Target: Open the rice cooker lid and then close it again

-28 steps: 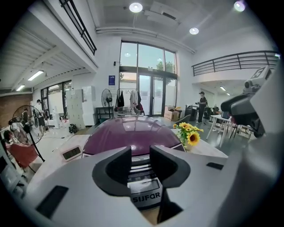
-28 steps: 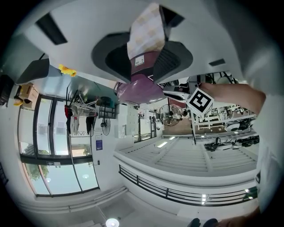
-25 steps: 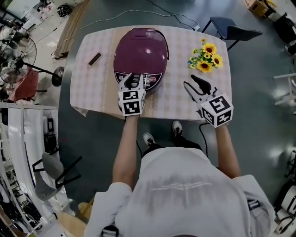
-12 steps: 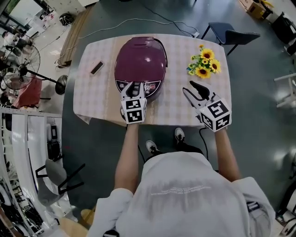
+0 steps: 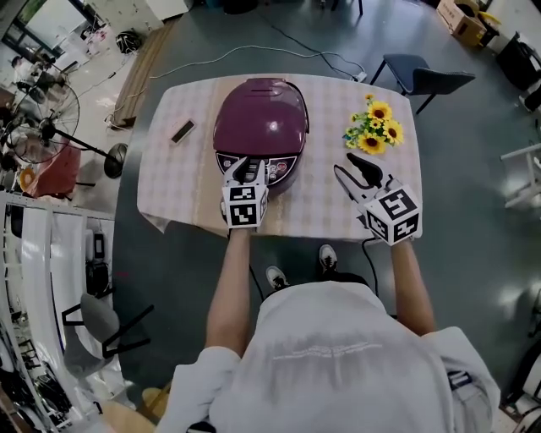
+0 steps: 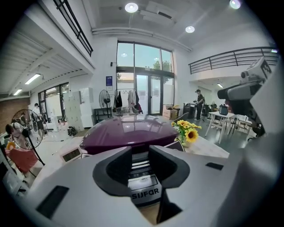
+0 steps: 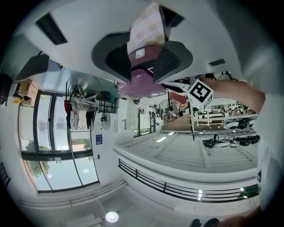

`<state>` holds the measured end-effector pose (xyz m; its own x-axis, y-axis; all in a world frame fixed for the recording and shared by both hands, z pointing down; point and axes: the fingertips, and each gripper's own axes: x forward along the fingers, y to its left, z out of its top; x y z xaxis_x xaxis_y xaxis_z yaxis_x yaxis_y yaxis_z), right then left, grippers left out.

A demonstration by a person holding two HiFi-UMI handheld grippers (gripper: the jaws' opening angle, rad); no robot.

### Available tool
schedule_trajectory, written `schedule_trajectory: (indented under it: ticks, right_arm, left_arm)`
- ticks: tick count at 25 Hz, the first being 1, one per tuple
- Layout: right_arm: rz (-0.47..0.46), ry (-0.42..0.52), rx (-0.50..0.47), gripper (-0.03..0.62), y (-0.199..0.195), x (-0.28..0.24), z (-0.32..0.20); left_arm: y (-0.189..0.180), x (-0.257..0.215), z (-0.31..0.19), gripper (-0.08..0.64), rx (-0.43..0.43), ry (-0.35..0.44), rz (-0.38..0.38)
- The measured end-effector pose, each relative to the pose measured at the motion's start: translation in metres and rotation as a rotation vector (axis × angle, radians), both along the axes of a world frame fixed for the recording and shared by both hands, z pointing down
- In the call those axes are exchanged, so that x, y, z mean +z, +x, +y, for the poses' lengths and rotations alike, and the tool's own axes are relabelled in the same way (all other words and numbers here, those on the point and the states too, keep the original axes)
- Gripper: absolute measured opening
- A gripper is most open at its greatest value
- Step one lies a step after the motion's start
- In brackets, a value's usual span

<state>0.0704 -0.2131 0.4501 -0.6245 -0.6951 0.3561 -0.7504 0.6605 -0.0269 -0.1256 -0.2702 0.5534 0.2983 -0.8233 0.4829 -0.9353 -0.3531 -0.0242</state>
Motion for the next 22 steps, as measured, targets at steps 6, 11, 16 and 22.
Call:
schedule_trajectory:
  ticks: [6,11,16,22]
  right_arm:
    - [-0.004,0.037,-0.003,0.170,0.000,-0.017,-0.010]
    - [-0.010,0.060,-0.005,0.170,-0.001,-0.023,-0.014]
    - [-0.011,0.084,-0.025,0.170,-0.008,-0.031,-0.016]
    - [-0.008,0.115,-0.022,0.170,-0.004,-0.038,-0.022]
  left_arm:
    - [0.005,-0.004,-0.002,0.150,0.120,-0.081,-0.072]
    - [0.005,0.000,-0.002,0.156,0.119,-0.058,-0.114]
    - [0.006,0.000,-0.001,0.158,0.141,-0.062,-0.129]
    - [-0.003,-0.004,0.003,0.160,0.126,-0.006,0.057]
